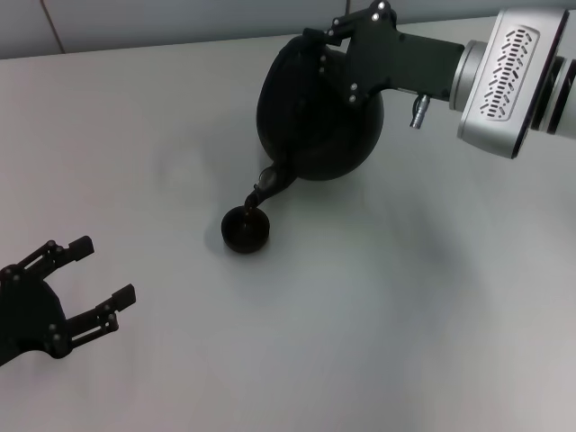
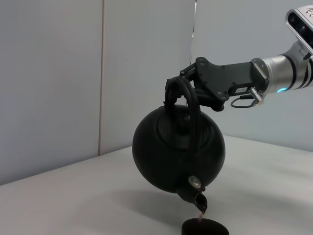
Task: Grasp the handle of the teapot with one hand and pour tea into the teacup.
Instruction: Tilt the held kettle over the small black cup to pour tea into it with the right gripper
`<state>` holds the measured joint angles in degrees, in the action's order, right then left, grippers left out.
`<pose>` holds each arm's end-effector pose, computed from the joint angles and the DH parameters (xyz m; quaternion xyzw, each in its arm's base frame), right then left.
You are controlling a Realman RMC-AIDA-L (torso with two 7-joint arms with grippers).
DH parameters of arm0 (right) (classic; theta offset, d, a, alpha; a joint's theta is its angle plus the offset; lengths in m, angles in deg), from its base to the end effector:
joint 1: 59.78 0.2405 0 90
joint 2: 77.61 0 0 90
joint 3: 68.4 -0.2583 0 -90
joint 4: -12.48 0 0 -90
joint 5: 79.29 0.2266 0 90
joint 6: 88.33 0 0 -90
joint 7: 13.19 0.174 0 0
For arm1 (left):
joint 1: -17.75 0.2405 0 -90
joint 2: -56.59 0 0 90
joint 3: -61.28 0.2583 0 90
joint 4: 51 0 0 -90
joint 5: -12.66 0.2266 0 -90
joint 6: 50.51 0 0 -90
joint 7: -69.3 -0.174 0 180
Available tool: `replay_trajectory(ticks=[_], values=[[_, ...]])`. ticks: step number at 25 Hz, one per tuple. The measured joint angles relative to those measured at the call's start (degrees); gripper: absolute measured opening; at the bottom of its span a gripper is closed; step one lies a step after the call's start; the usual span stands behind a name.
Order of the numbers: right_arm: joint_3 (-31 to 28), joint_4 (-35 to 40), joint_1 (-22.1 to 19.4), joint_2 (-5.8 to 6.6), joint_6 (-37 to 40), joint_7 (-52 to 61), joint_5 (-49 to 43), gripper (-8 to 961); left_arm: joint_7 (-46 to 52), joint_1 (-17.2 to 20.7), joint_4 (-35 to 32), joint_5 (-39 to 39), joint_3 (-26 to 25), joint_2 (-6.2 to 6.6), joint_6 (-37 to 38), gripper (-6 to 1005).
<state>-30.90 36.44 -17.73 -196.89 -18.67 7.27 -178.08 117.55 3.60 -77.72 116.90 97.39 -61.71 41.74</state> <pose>0.2112 0.4397 -0.0398 -0.8955 -0.1802 0.1807 0.3646 -0.3394 0.2628 -0.0285 -0.9096 -0.1617 -0.2883 0.2517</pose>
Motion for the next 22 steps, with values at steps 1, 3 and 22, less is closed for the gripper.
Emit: replay_trajectory(ticks=[1,3,22], values=[[0.1,0.1,0.0,-0.02,0.0,0.0,0.0,81,0.0,0.0,0.0,0.0,0.0,0.0,0.0,864],[0.5,0.2,0.0,-0.06,0.0,0.0,0.0,81,0.0,0.0,0.0,0.0,0.0,0.0,0.0,864],[2.0,0.5,0.0,-0.16,-0.3,-1.5,-0.1,81,0.6,-0.2,0.0,-0.3,-0.1,0.0,0.0,863]])
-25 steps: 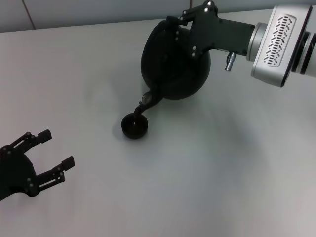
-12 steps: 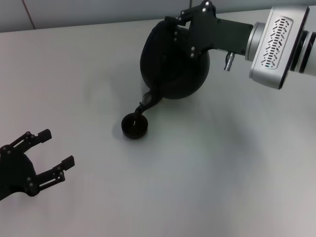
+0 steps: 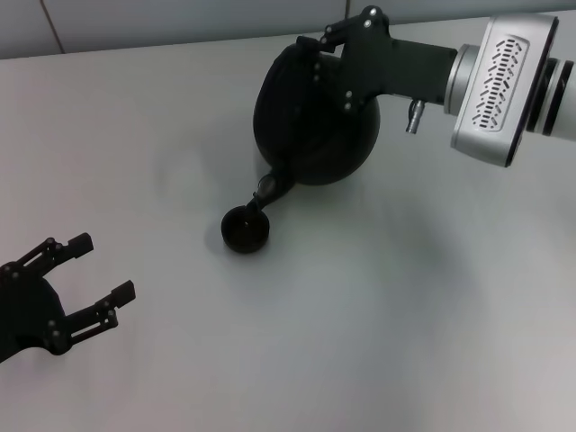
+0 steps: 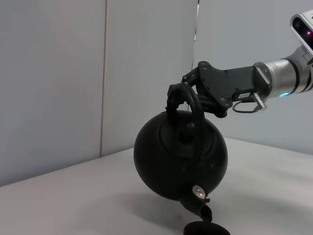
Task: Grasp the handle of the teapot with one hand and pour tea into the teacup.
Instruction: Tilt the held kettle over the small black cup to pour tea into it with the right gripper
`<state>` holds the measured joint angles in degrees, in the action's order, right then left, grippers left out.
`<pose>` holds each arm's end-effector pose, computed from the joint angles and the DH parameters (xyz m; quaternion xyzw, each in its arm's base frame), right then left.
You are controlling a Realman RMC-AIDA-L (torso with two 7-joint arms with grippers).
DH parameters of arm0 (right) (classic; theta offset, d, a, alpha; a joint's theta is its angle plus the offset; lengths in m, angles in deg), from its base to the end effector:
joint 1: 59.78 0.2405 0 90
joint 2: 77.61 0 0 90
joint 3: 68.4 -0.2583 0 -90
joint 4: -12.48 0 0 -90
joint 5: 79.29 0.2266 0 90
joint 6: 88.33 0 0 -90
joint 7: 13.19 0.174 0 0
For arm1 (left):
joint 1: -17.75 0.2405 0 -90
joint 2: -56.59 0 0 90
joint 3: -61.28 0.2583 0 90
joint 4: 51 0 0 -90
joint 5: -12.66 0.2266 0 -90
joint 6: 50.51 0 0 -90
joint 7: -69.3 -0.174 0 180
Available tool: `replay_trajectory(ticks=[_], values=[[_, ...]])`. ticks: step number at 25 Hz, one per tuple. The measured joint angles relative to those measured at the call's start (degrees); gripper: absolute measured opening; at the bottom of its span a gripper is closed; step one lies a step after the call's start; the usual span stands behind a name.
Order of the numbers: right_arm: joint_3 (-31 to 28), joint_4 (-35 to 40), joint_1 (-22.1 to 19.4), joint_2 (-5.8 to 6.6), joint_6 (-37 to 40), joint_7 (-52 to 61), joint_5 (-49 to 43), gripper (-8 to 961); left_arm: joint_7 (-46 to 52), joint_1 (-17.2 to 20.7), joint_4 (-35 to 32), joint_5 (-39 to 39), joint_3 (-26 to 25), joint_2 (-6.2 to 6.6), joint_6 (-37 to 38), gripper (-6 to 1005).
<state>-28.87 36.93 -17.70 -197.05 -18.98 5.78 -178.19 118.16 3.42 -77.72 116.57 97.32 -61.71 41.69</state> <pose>0.2087 0.4381 -0.0449 -0.8965 -0.2035 0.1694 0.3553 -0.3385 0.2647 -0.0276 -0.9077 -0.1653 -0.2915 0.2526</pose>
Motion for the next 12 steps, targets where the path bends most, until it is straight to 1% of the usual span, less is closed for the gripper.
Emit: replay_trajectory(ticks=[12], values=[[0.3,0.5,-0.1,-0.05,-0.1,-1.4,0.1,81,0.0,-0.2,0.0,-0.1,0.0,0.0,0.0,863]])
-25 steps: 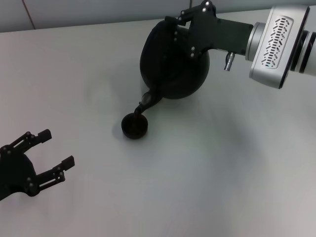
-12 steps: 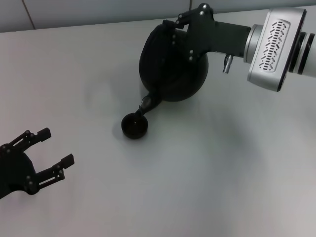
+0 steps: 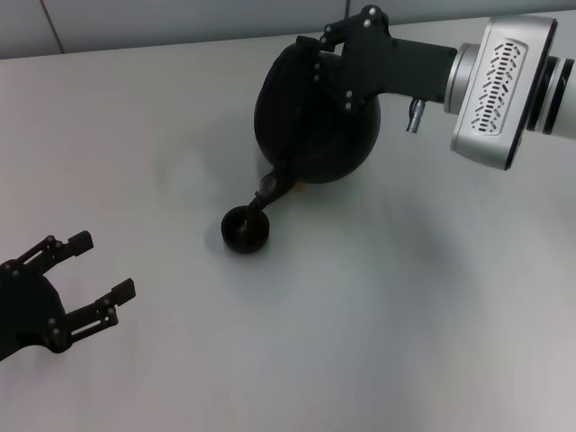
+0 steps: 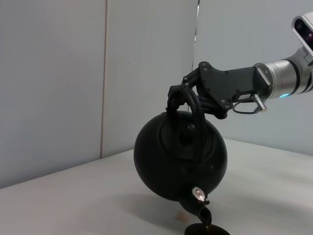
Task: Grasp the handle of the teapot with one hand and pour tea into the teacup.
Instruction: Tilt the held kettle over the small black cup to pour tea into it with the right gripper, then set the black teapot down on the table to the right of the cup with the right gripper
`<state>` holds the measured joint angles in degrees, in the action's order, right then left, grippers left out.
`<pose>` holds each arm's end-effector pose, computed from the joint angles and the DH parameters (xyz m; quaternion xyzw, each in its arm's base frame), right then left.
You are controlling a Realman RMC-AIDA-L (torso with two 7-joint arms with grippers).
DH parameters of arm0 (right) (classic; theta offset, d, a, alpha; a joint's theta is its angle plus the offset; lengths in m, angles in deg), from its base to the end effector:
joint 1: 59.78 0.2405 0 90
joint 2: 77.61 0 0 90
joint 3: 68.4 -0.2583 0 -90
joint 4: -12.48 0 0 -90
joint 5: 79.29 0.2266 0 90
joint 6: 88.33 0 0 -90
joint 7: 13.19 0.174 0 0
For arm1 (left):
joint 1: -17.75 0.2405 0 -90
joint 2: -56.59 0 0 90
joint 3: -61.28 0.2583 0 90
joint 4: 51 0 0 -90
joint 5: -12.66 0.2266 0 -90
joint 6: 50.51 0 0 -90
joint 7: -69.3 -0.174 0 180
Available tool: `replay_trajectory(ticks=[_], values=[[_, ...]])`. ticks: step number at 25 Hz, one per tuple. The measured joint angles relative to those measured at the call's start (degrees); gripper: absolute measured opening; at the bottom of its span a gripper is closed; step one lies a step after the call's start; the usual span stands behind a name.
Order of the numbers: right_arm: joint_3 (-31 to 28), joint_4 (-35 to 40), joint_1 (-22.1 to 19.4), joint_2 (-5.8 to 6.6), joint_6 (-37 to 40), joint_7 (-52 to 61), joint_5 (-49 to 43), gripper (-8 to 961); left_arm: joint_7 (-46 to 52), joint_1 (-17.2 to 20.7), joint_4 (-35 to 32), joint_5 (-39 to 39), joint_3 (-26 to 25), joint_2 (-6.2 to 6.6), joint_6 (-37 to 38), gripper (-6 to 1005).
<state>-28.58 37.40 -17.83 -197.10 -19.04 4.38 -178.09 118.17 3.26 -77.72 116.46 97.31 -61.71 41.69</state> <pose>0.2084 0.4385 -0.0440 -0.8932 -0.2172 0.1634 0.3582 -0.3376 0.2659 -0.0273 -0.9075 -0.1641 -0.2925 0.2529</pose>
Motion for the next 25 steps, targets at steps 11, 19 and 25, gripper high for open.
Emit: replay_trajectory(ticks=[11,19,25], values=[[-0.8,-1.2,-0.9,0.02,0.0,4.4,3.7,83,0.1,0.0,0.0,-0.1,0.0,0.0,-0.1,863],[-1.0,-2.4,-4.4,0.19,0.0,13.0,10.6,85,0.3,0.0,0.0,-0.1,0.0,0.12,0.0,863],[-1.0,-2.1,-10.2,0.45,0.2,20.4,24.4,87,0.6,0.0,-0.4,-0.1,-0.1,0.17,0.1,863]])
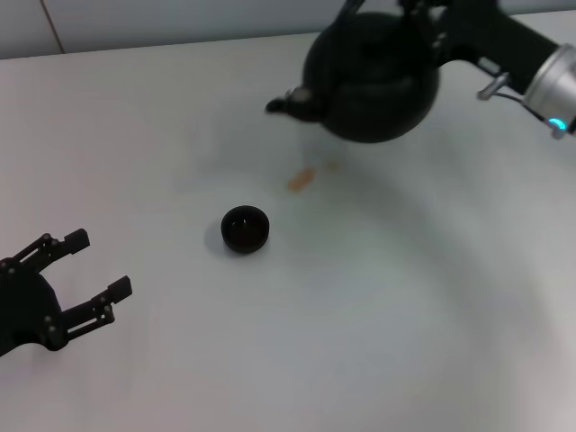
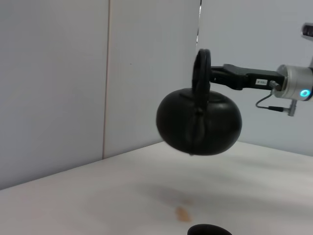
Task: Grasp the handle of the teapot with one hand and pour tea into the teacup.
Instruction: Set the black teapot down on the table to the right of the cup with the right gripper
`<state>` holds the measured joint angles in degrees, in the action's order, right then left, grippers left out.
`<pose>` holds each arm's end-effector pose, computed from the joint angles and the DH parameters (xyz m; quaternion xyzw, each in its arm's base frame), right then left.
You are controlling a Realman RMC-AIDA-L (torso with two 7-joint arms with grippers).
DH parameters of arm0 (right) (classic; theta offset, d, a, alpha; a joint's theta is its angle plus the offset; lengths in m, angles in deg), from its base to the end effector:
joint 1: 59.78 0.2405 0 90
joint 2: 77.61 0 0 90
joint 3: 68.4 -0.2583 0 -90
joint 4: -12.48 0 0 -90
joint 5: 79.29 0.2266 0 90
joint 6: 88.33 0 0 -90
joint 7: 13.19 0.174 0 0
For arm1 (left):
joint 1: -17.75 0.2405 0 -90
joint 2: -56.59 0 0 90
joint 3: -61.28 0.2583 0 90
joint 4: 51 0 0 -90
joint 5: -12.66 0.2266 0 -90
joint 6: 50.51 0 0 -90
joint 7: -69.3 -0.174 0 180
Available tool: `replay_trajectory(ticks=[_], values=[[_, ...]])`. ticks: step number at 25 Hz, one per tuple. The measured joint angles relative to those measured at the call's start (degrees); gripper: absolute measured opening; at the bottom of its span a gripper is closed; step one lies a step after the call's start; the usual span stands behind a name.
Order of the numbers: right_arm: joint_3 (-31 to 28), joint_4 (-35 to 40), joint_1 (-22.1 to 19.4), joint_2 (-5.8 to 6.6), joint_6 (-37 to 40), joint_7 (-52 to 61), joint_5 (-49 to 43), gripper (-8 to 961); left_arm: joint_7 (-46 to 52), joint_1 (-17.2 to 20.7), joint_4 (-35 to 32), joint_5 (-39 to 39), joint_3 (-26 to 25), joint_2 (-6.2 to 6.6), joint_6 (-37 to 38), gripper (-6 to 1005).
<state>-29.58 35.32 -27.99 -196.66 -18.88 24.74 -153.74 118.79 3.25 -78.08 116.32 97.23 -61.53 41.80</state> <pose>0.2700 0.4232 0.0120 -0.8168 0.0989 0.3251 0.4663 -0.3381 0.2671 -0.0244 -0.9068 -0.1657 -0.2927 0.2541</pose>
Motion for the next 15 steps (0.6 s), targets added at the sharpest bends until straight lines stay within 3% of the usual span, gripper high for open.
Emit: replay_trajectory(ticks=[8,15], values=[[-1.5,-0.6,-4.3,0.13,0.0,4.8,6.3,89,-0.5,-0.1,0.2,0.0,0.0,-0.06,0.2,863],[-1.4,-4.7,-5.0,0.09,0.6,5.2,6.4,91,-0.6,-0.2,0.3,0.1,0.1,-0.25,0.2,863]])
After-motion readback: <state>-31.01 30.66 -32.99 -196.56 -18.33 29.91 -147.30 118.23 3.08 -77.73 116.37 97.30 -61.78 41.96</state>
